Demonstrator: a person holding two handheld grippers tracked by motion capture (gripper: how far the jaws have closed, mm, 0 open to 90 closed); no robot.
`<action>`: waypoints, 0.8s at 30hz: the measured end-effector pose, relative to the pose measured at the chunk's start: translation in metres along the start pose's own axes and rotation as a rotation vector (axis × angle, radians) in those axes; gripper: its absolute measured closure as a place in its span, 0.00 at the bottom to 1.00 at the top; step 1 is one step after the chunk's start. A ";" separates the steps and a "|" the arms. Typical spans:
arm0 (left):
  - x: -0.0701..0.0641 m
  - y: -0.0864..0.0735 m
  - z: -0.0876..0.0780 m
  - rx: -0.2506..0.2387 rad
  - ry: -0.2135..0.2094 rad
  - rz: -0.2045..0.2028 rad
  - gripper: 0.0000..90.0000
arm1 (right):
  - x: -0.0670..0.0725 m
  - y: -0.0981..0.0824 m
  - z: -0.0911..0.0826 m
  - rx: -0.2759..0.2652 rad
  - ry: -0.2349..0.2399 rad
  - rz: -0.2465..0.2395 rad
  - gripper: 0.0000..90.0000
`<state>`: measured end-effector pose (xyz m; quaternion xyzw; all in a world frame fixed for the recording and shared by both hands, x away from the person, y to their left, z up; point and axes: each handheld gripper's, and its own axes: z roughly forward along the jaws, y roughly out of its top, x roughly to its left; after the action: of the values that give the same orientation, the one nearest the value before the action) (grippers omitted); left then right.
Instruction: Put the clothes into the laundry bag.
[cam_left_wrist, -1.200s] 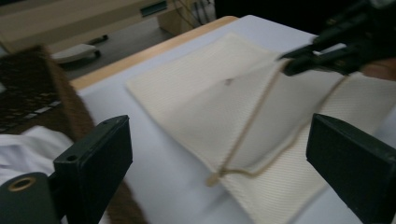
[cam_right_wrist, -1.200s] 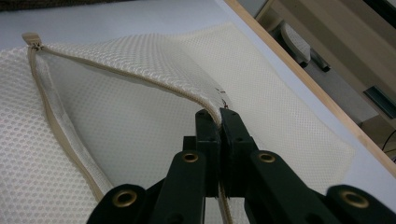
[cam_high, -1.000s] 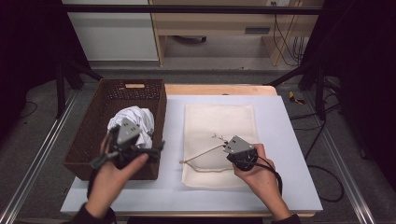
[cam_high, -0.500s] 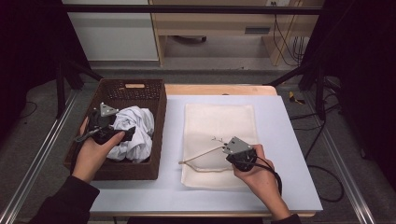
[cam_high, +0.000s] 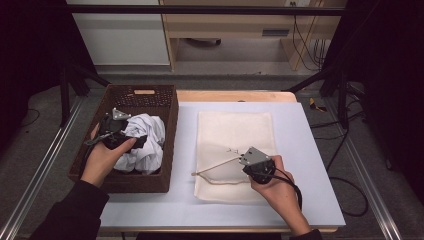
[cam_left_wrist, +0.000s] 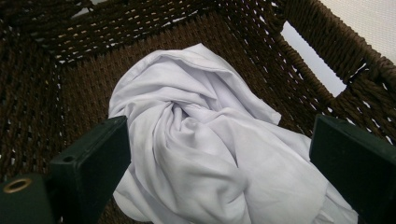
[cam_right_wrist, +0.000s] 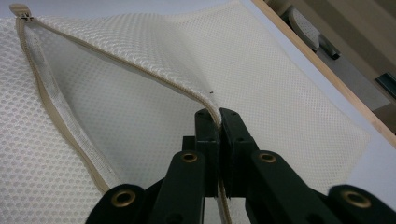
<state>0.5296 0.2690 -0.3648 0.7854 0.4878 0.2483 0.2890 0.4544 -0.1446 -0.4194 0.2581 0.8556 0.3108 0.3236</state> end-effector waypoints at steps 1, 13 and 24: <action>0.000 0.000 0.000 0.000 0.000 0.000 0.06 | 0.000 0.000 0.000 0.000 0.001 -0.001 0.97; 0.011 -0.003 0.013 0.071 -0.043 0.010 0.05 | 0.000 0.000 -0.002 -0.006 0.003 -0.001 0.97; 0.023 -0.004 0.032 0.127 -0.007 -0.021 0.05 | -0.001 -0.001 -0.001 -0.001 0.007 -0.006 0.97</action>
<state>0.5579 0.2847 -0.3883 0.7977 0.5099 0.2112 0.2430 0.4538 -0.1459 -0.4188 0.2542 0.8574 0.3113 0.3215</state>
